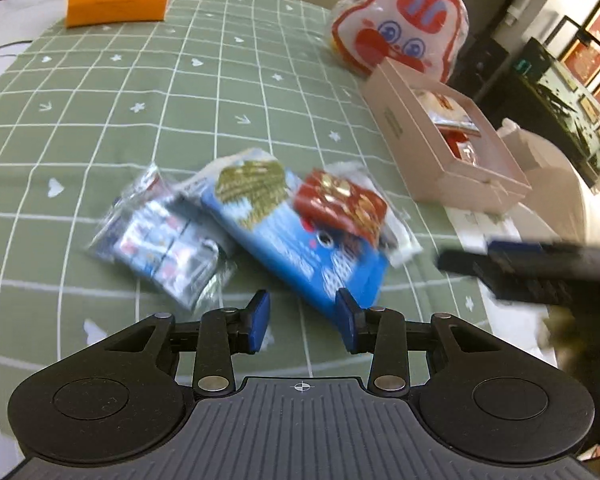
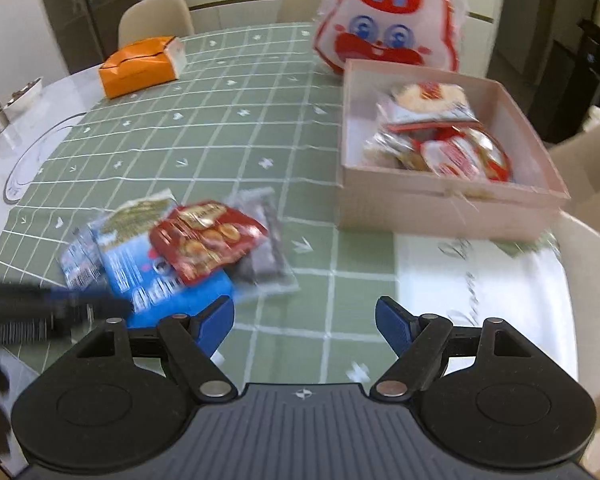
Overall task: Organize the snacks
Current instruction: 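Grasp the red quail-egg bag with right tool while left reaches the clear brown packet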
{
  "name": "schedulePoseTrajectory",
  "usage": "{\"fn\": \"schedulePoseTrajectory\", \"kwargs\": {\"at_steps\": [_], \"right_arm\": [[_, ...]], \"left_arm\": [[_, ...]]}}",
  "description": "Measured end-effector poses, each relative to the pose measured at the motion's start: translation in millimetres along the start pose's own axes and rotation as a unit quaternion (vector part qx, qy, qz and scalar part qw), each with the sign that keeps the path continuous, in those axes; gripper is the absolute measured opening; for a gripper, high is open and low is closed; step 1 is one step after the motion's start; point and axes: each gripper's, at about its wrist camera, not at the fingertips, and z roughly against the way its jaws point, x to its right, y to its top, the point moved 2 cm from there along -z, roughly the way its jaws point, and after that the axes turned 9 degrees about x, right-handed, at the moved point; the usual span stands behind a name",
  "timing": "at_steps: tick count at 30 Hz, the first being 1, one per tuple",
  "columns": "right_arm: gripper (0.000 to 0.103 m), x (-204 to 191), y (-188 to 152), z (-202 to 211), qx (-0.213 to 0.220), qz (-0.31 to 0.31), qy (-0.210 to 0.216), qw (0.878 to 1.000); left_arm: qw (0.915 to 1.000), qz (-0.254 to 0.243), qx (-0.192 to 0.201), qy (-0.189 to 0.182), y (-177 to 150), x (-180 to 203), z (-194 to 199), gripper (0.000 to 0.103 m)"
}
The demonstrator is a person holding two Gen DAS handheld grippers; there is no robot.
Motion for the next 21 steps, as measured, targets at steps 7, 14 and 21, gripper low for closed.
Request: {"fn": "schedulePoseTrajectory", "kwargs": {"at_steps": [7, 14, 21], "right_arm": [[0.079, -40, 33, -48, 0.024, 0.084, 0.023, 0.996], [0.079, -49, 47, -86, -0.02, 0.028, 0.081, 0.996], [0.049, -26, 24, -65, -0.017, 0.005, 0.099, 0.995]], "left_arm": [[0.9997, 0.018, 0.002, 0.018, -10, 3, 20, 0.04], [0.9993, 0.027, 0.006, 0.027, -14, 4, 30, 0.04], [0.9996, 0.022, -0.004, 0.017, -15, 15, 24, 0.04]]}}
